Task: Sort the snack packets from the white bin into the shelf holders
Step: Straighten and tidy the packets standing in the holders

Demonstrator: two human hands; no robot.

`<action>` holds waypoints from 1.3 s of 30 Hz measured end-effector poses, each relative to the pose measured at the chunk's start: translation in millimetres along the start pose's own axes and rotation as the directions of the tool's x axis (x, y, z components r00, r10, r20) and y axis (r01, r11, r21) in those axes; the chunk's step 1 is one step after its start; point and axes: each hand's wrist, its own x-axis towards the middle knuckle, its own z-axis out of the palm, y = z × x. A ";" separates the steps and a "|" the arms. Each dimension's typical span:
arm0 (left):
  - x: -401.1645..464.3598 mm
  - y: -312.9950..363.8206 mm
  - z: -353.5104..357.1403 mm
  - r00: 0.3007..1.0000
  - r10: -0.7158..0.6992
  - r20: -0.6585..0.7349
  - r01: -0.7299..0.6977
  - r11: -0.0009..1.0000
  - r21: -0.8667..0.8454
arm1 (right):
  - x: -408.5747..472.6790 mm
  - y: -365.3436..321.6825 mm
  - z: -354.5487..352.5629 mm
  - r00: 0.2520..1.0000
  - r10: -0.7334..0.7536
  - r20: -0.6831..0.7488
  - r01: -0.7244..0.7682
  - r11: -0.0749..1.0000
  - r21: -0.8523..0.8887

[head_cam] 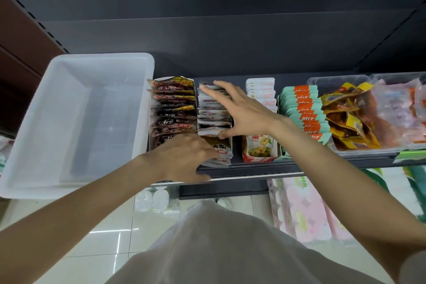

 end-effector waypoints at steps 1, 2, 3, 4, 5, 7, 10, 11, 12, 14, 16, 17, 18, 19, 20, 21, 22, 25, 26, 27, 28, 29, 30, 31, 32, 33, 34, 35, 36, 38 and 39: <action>2.2 2.8 0.2 0.999 -0.002 -0.038 0.003 0.999 0.036 | 0.7 0.6 -0.6 1.000 0.000 -0.002 0.000 1.000 -0.005; 4.0 5.7 -1.5 0.996 -0.023 -0.081 0.028 0.997 0.068 | 1.0 1.0 -1.5 1.000 -0.002 -0.006 0.002 1.000 -0.007; 5.9 8.7 -3.4 0.993 -0.052 -0.108 0.064 0.992 0.110 | 1.2 1.6 -2.0 1.000 -0.002 -0.010 0.002 1.000 -0.005; 8.0 12.7 -4.6 0.991 -0.091 -0.097 0.106 0.982 0.159 | 1.2 2.0 -2.2 1.000 -0.004 -0.013 0.004 1.000 -0.004; 10.3 16.9 -4.7 0.990 -0.122 -0.069 0.134 0.971 0.199 | 1.3 2.2 -2.0 1.000 -0.006 -0.013 0.006 1.000 -0.003; 15.3 26.5 -4.9 0.984 -0.176 -0.009 0.172 0.951 0.257 | 1.8 2.1 -1.3 1.000 -0.004 -0.007 0.004 1.000 -0.002; 22.3 32.3 -6.7 0.974 -0.226 0.007 0.211 0.920 0.330 | 1.1 2.9 0.3 1.000 -0.007 -0.009 0.007 1.000 0.010; 23.5 32.1 -9.5 0.972 -0.233 -0.009 0.222 0.913 0.341 | 0.3 3.8 0.7 1.000 -0.007 -0.015 0.007 1.000 0.020; 23.1 30.5 -12.0 0.970 -0.242 -0.034 0.239 0.911 0.337 | -0.4 4.4 0.9 1.000 -0.007 -0.023 0.007 0.999 0.035; 17.5 22.9 -16.8 0.962 -0.240 -0.133 0.269 0.921 0.281 | -0.5 5.6 0.7 0.999 0.005 -0.041 -0.002 0.996 0.090; 8.9 13.2 -20.1 0.928 -0.245 -0.279 0.304 0.934 0.190 | 0.1 7.1 0.1 0.998 0.021 -0.053 -0.013 0.987 0.162; 6.2 8.0 -18.9 0.901 -0.262 -0.346 0.322 0.938 0.129 | 0.0 8.1 0.1 0.998 0.023 -0.057 -0.012 0.982 0.186; 4.6 3.7 -17.2 0.877 -0.276 -0.393 0.332 0.940 0.080 | -0.2 9.3 0.8 0.998 0.020 -0.060 -0.008 0.980 0.198; 3.7 1.5 -16.3 0.858 -0.283 -0.428 0.331 0.943 0.039 | -0.7 10.6 2.1 0.998 0.015 -0.062 -0.002 0.980 0.201; 3.6 0.9 -16.4 0.848 -0.291 -0.443 0.328 0.945 0.006 | -1.3 11.5 3.5 0.998 0.011 -0.061 0.002 0.979 0.204; 4.4 1.4 -18.5 0.846 -0.299 -0.441 0.324 0.946 -0.021 | -2.0 12.4 4.8 0.998 0.010 -0.058 0.002 0.978 0.209; 6.3 1.6 -19.7 0.849 -0.309 -0.428 0.325 0.945 -0.037 | -3.0 12.8 5.8 0.998 0.016 -0.055 -0.004 0.976 0.216; 10.2 6.5 -17.3 0.843 -0.312 -0.438 0.349 0.937 0.004 | -11.1 7.0 6.5 0.993 0.066 -0.093 -0.044 0.974 0.221; 10.0 9.0 -15.4 0.833 -0.312 -0.457 0.361 0.932 0.021 | -16.3 3.0 7.2 0.987 0.093 -0.128 -0.062 0.971 0.230; 9.5 11.0 -12.9 0.821 -0.313 -0.478 0.366 0.930 0.021 | -22.9 -2.5 8.4 0.977 0.128 -0.169 -0.082 0.964 0.255; 9.1 12.4 -10.0 0.804 -0.323 -0.499 0.372 0.928 -0.001 | -30.9 -8.5 11.5 0.961 0.172 -0.217 -0.103 0.949 0.299; 8.7 12.6 -6.5 0.782 -0.338 -0.524 0.378 0.925 -0.034 | -39.9 -15.0 17.0 0.936 0.228 -0.267 -0.123 0.924 0.361; 8.0 12.5 -3.7 0.759 -0.362 -0.541 0.385 0.920 -0.074 | -48.8 -22.0 24.9 0.899 0.300 -0.318 -0.141 0.888 0.438; 7.3 13.0 -1.7 0.738 -0.392 -0.550 0.395 0.911 -0.119 | -58.0 -29.1 34.1 0.854 0.382 -0.354 -0.160 0.839 0.519; 7.0 14.1 -0.4 0.718 -0.429 -0.548 0.410 0.897 -0.166 | -66.1 -35.8 43.4 0.809 0.458 -0.368 -0.177 0.787 0.590; 7.1 15.4 -0.1 0.698 -0.471 -0.539 0.429 0.878 -0.211 | -72.6 -41.8 52.5 0.778 0.515 -0.360 -0.194 0.742 0.641; 7.3 16.7 0.3 0.678 -0.519 -0.521 0.453 0.853 -0.260 | -77.0 -46.4 60.8 0.767 0.548 -0.334 -0.214 0.710 0.671; 7.7 17.5 1.2 0.651 -0.570 -0.501 0.479 0.821 -0.312 | -79.5 -50.1 67.0 0.775 0.557 -0.297 -0.237 0.693 0.681; 8.4 17.6 2.1 0.622 -0.627 -0.469 0.506 0.779 -0.370 | -79.9 -51.7 71.2 0.794 0.551 -0.259 -0.257 0.690 0.677; 10.8 17.2 4.3 0.576 -0.726 -0.376 0.544 0.684 -0.486 | -75.4 -51.4 72.9 0.830 0.521 -0.200 -0.284 0.702 0.653; 11.7 17.0 6.6 0.566 -0.754 -0.333 0.555 0.648 -0.522 | -72.2 -50.9 73.2 0.835 0.520 -0.179 -0.295 0.699 0.651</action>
